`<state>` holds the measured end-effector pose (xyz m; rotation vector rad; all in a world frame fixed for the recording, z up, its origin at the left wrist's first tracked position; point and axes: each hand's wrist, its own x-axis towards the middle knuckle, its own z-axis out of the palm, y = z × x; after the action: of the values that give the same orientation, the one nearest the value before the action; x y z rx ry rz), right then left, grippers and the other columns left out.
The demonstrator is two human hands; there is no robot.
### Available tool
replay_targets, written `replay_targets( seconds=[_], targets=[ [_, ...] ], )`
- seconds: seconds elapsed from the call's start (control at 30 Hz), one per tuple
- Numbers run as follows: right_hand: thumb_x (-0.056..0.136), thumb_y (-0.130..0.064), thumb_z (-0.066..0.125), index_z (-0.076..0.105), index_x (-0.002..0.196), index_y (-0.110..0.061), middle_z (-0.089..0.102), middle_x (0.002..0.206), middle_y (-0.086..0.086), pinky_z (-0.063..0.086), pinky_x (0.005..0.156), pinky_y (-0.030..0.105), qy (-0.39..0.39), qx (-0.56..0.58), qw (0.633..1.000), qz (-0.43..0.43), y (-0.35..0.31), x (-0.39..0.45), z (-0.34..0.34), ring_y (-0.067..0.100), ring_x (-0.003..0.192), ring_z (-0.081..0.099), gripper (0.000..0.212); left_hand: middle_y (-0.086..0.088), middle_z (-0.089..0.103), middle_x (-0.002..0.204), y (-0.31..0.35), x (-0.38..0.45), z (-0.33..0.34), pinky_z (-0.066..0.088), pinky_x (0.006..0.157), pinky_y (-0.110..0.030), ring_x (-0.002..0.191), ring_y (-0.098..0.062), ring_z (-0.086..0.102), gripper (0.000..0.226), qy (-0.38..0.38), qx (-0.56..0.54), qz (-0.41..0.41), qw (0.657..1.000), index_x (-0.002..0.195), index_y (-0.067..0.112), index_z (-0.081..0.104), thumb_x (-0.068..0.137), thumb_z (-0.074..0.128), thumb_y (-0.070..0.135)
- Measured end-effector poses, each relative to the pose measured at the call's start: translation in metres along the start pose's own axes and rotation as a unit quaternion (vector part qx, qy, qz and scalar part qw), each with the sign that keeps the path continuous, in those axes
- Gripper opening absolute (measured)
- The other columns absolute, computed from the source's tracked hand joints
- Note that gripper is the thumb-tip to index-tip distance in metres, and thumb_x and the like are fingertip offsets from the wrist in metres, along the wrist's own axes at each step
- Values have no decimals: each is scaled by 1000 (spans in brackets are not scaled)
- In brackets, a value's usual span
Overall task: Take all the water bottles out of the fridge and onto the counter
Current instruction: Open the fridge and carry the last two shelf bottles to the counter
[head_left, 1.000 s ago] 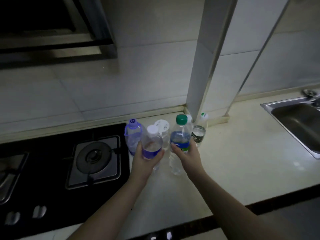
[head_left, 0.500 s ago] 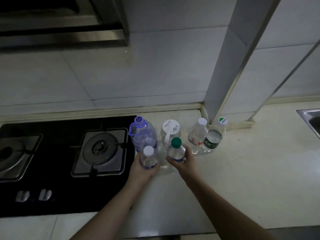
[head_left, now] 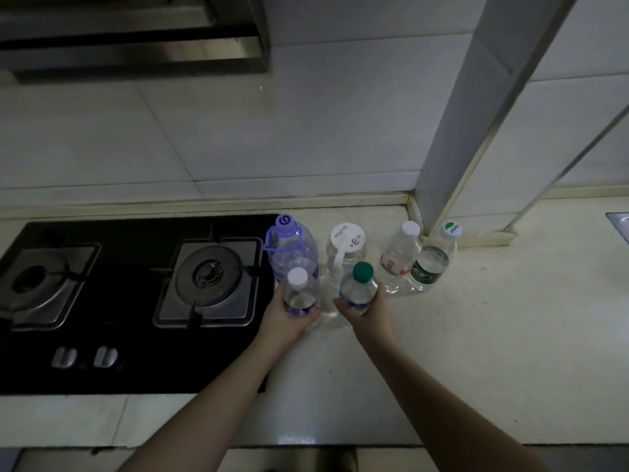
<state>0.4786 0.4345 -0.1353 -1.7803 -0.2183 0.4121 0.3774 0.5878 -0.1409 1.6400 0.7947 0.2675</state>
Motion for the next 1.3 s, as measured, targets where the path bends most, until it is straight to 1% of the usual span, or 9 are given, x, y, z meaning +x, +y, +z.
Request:
replay_targets(
  seconds=[0.13, 0.37, 0.47, 0.57, 0.73, 0.87, 0.97, 1.1, 1.3],
  targets=[
    [70, -15, 86, 44, 119, -28, 59, 104, -17, 46, 75, 8, -5, -20, 1000, 8, -1, -1, 0, -7, 93, 59, 65, 4, 68, 120, -2, -4, 0, 51, 99, -35, 111, -12, 65, 87, -9, -3, -4, 1000, 132, 23, 52, 53, 87, 37],
    [71, -30, 85, 42, 136, -17, 50, 123, -5, 46, 98, 38, 66, -81, 992, 74, 24, -20, -1, 15, 113, 51, 79, 10, 60, 127, -10, -23, -8, 48, 98, -23, 109, 7, 60, 96, -31, 10, -15, 999, 136, 27, 43, 50, 83, 47],
    [79, -36, 78, 42, 137, -15, 50, 122, 0, 46, 100, 42, 53, -77, 988, 121, 36, -36, 0, 19, 115, 51, 71, -4, 52, 141, -16, -36, -11, 40, 111, -35, 126, -10, 52, 104, -15, 45, -56, 997, 148, 18, 34, 59, 76, 53],
    [88, -46, 63, 48, 134, -14, 55, 124, 6, 43, 103, 46, 22, -99, 986, 130, 43, -52, 0, 26, 120, 52, 58, -10, 41, 152, -22, -58, -17, 31, 115, -34, 138, -19, 40, 86, -33, 162, -43, 985, 151, 13, 30, 82, 70, 43],
    [97, -53, 42, 42, 144, -18, 46, 146, 4, 27, 113, 35, -91, -319, 943, -15, 44, -80, -3, 22, 136, 38, 59, 3, 26, 160, -34, -92, -27, 15, 119, -51, 150, -17, 13, 93, -33, 457, 53, 887, 154, 24, 21, 75, 23, 74],
    [91, -64, 16, 31, 151, -22, 35, 155, 2, 9, 116, 29, -146, -434, 877, -146, 45, -97, 6, 20, 145, 26, 75, 4, 21, 161, -41, -109, -40, 12, 119, -54, 151, -16, 7, 94, -14, 483, 17, 876, 154, 25, 17, 74, 12, 74],
    [94, -60, 16, 26, 152, -23, 29, 158, 3, 2, 114, 31, -174, -468, 841, -209, 38, -108, 22, 21, 147, 20, 70, 4, 21, 162, -47, -124, -61, 11, 119, -53, 151, -17, 7, 91, 10, 502, 14, 865, 155, 26, 16, 77, 11, 72],
    [97, -57, 22, 21, 153, -24, 25, 160, 1, 4, 115, 30, -221, -459, 819, -265, 23, -129, 55, 19, 148, 19, 65, 4, 18, 163, -56, -155, -96, 10, 120, -52, 151, -15, 6, 84, 34, 545, 21, 838, 156, 26, 13, 83, 12, 68],
    [99, -53, 30, 38, 147, -18, 43, 150, 6, 33, 114, 41, -270, -425, 778, -376, -9, -177, 128, 24, 140, 37, 60, 3, 15, 164, -70, -225, -156, 8, 118, -57, 152, -18, 6, 78, 110, 546, -30, 830, 156, 26, 13, 89, 21, 65]
  ],
)
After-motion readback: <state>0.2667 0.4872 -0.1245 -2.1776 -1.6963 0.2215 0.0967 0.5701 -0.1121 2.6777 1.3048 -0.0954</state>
